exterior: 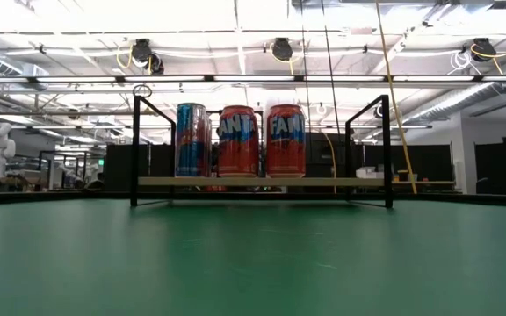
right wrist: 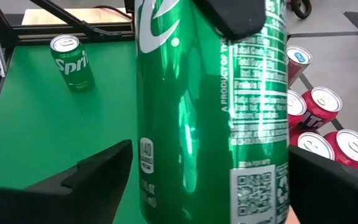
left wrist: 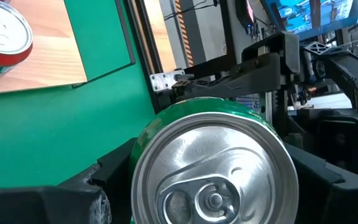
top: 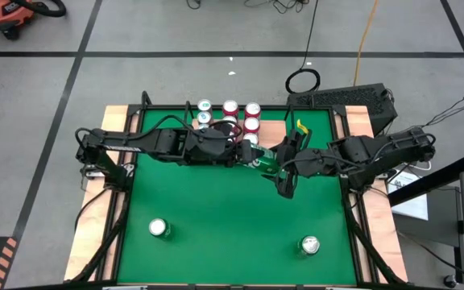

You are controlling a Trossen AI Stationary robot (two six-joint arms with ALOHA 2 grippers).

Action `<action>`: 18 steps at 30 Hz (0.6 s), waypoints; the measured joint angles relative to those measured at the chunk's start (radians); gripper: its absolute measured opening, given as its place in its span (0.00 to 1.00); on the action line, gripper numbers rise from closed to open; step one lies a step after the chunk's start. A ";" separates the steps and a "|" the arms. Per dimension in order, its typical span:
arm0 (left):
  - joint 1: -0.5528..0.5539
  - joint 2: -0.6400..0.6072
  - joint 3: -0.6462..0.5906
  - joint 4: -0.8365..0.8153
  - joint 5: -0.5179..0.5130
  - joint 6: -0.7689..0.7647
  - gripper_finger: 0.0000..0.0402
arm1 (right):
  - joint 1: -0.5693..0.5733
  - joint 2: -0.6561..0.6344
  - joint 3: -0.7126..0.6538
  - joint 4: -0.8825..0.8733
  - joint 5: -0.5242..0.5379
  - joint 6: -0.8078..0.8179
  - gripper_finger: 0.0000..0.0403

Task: Place canned beverage on shelf
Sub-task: Put the green soda can on the shelf

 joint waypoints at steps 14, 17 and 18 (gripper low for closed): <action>0.020 0.001 0.000 0.010 0.031 0.026 0.79 | -0.002 -0.005 0.000 -0.003 0.003 0.042 0.72; 0.027 0.001 0.000 0.063 0.030 0.055 0.81 | -0.002 -0.023 0.000 0.000 -0.015 0.079 0.72; 0.030 -0.003 0.000 0.082 0.030 0.065 0.83 | -0.002 -0.029 0.000 0.002 -0.018 0.087 0.72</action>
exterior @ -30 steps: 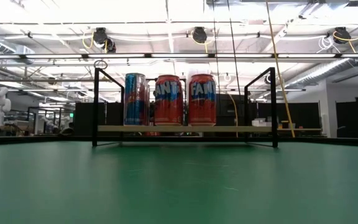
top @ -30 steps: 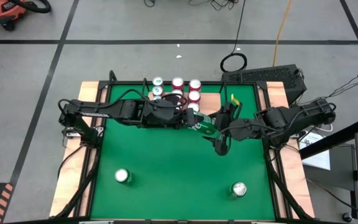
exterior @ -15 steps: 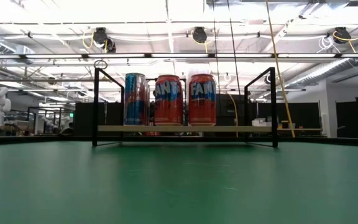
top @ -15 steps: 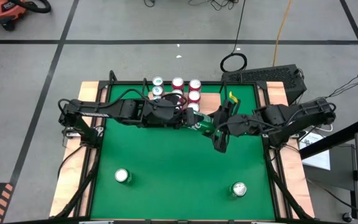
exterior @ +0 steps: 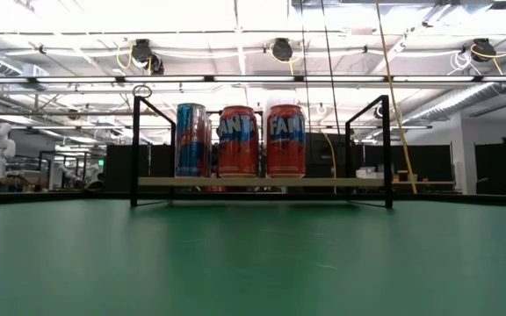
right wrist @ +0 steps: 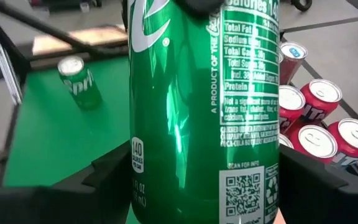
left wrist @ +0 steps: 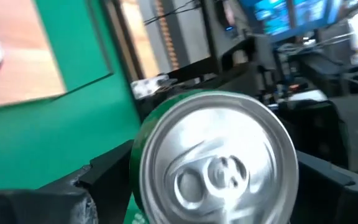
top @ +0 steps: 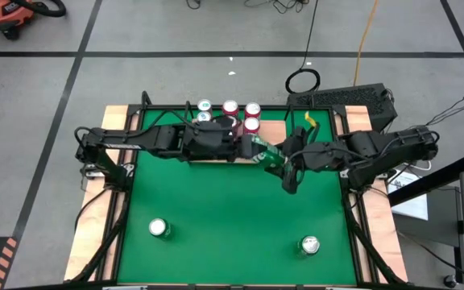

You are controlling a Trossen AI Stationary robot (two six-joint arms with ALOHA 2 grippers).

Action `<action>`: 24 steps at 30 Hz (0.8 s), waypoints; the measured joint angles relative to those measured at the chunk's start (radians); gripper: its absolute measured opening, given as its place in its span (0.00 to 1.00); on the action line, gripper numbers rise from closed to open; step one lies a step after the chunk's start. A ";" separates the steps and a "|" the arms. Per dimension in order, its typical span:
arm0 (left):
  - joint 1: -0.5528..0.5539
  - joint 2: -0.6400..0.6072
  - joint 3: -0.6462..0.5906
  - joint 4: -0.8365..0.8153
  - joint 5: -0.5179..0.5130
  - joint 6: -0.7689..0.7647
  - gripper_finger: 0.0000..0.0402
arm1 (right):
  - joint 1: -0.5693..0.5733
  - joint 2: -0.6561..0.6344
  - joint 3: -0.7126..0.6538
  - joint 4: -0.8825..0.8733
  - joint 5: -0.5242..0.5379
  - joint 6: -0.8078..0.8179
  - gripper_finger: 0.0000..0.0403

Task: Place canned beverage on shelf
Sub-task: Put the green soda can on the shelf

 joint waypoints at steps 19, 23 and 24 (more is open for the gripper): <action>0.058 -0.137 0.002 0.337 -0.003 0.653 1.00 | -0.003 -0.126 -0.002 0.177 0.010 0.158 0.72; 0.012 -0.171 0.002 0.326 -0.099 0.796 1.00 | -0.026 -0.139 -0.001 0.312 0.066 0.105 0.72; 0.000 -0.173 0.002 0.329 -0.136 0.831 1.00 | -0.033 -0.138 -0.001 0.350 0.086 0.089 0.72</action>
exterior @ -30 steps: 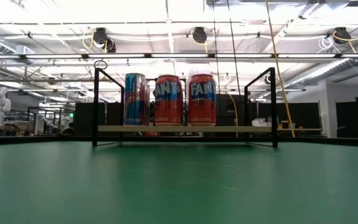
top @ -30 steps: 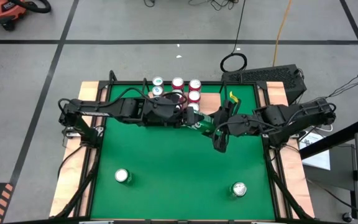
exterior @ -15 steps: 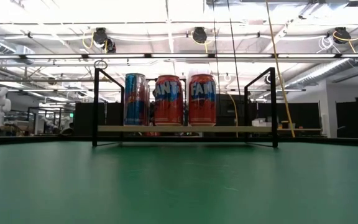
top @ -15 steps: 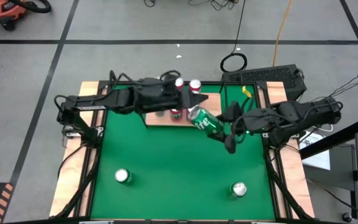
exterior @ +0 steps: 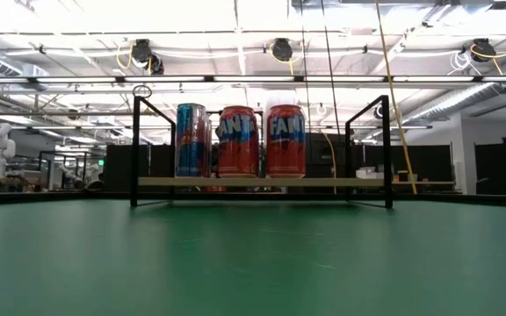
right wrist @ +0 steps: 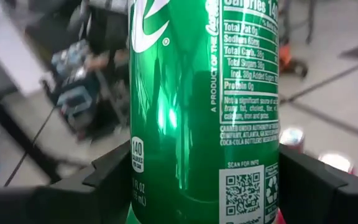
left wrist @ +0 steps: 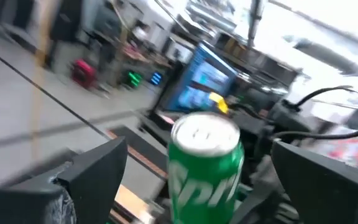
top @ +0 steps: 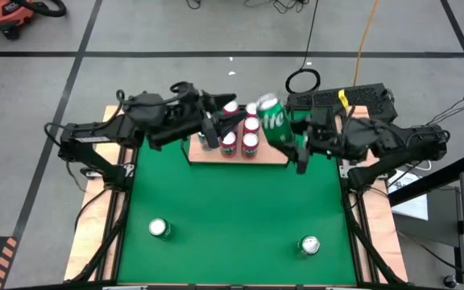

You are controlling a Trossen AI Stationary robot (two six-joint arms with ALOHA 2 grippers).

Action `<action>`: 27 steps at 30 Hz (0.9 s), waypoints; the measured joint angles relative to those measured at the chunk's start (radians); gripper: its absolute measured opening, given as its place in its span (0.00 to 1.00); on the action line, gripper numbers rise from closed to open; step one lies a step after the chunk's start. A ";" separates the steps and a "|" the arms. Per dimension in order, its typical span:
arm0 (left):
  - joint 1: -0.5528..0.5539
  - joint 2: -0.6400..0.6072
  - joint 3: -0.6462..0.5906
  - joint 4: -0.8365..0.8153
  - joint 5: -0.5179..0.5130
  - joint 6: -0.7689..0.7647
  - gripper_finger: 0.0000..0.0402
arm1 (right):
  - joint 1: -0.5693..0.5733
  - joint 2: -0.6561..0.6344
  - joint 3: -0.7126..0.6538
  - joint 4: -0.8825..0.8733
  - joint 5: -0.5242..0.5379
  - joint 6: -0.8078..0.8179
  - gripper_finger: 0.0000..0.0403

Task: Place canned beverage on shelf
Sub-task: Put the green soda can on the shelf

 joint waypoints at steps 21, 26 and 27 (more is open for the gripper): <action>-0.096 0.188 -0.002 0.368 -0.189 0.307 1.00 | -0.025 0.026 0.001 0.244 -0.015 -0.196 0.74; -0.103 0.219 -0.002 0.415 -0.187 0.301 1.00 | -0.026 0.025 0.001 0.235 -0.013 -0.212 0.74; -0.102 0.223 -0.002 0.421 -0.197 0.283 1.00 | -0.028 0.025 0.001 0.231 -0.014 -0.218 0.74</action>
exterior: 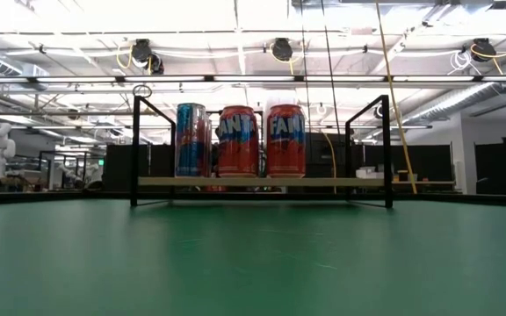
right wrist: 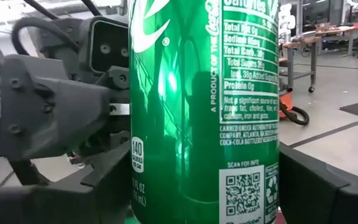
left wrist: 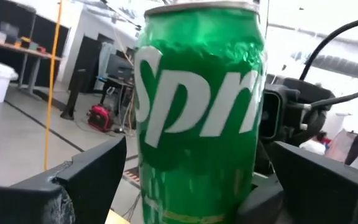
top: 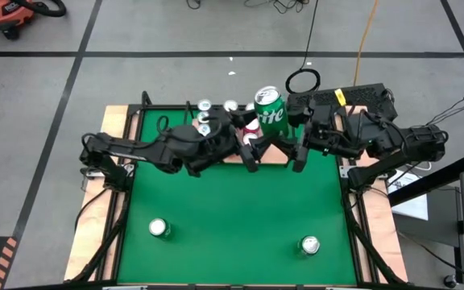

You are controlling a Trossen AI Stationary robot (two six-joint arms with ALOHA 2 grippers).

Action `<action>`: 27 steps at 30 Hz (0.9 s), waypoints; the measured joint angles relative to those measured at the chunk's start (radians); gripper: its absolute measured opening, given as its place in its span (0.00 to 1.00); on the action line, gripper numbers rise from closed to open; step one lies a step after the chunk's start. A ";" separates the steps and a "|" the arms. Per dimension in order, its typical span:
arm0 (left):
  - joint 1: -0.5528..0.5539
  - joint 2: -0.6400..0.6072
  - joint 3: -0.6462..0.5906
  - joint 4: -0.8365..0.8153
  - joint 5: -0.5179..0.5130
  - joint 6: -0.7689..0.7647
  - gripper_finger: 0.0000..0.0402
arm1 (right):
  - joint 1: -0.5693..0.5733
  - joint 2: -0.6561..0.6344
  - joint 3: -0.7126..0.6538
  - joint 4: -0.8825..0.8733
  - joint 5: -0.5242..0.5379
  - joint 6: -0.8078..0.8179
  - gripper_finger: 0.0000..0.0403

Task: Place canned beverage on shelf
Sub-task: Put the green soda can on the shelf

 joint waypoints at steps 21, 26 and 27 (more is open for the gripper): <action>0.032 0.034 0.000 0.006 0.001 -0.021 0.85 | -0.009 0.029 0.000 -0.019 0.007 -0.068 0.74; 0.044 0.033 0.000 0.002 0.076 -0.030 0.81 | -0.008 0.028 0.001 -0.016 0.007 -0.086 0.74; 0.044 0.033 0.000 -0.001 0.074 -0.030 0.79 | -0.008 0.028 0.001 -0.016 0.009 -0.086 0.74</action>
